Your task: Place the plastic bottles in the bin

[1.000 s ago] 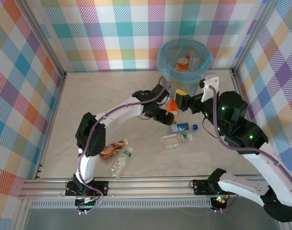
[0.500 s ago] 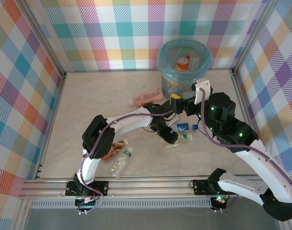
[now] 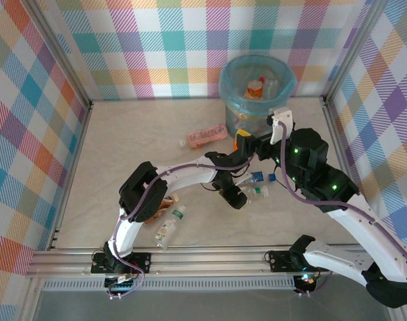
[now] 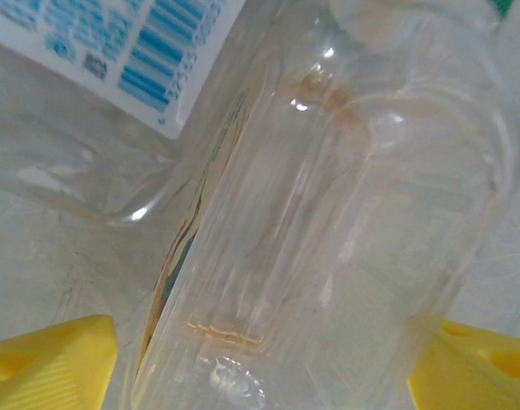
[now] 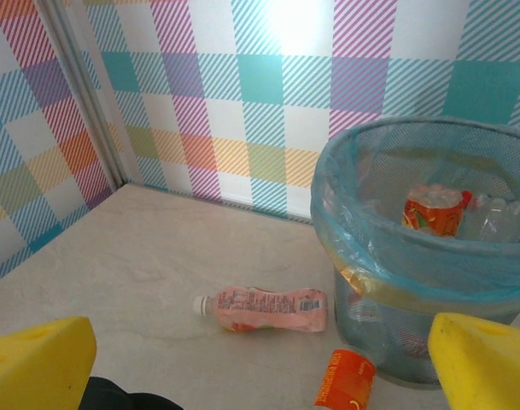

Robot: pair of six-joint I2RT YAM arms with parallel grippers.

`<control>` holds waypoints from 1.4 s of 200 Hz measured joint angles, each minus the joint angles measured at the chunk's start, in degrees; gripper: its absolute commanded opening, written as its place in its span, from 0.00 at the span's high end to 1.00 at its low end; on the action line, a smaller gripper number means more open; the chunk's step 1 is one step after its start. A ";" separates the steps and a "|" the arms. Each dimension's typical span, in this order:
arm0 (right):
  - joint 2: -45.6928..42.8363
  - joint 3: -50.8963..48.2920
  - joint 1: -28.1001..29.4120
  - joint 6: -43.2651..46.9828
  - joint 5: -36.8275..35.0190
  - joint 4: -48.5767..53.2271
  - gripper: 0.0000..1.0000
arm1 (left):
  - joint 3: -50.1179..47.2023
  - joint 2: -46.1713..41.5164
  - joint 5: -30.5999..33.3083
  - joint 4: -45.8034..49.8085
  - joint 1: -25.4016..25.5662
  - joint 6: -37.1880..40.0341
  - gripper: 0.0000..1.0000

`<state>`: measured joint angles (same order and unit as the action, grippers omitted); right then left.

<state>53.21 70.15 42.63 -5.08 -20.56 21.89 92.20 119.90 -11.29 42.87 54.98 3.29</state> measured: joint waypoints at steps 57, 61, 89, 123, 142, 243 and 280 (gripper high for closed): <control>-0.02 -0.09 0.00 -1.79 -0.02 0.00 0.01 | -1.73 -0.42 -0.28 -1.97 0.44 2.71 0.41; -0.04 -0.09 0.00 -1.84 -0.02 -0.02 0.02 | -1.99 -0.66 -0.68 -2.10 0.44 2.75 0.44; -0.83 -0.85 0.00 -2.29 -0.07 -0.52 0.03 | -4.17 -2.47 -4.87 -2.03 0.44 5.27 0.52; -1.66 -1.11 0.00 -3.21 -0.26 -1.22 0.04 | -5.38 -6.82 -8.98 -1.07 0.46 7.80 0.55; -1.97 -1.11 0.00 -3.52 -0.46 -1.40 0.04 | -5.84 -9.79 -10.64 -1.01 0.44 8.66 0.55; -0.74 5.14 0.00 -0.92 0.42 -1.29 0.18 | -6.56 -30.95 -9.86 -4.07 -0.28 6.21 0.56; 2.34 10.51 0.00 0.17 6.75 -0.20 0.18 | -6.56 -36.09 -6.19 -7.34 -1.97 2.75 0.57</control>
<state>55.55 80.66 42.63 -4.91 -13.80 21.69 85.65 83.81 -17.47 35.53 53.01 6.04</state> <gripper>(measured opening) 0.817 0.566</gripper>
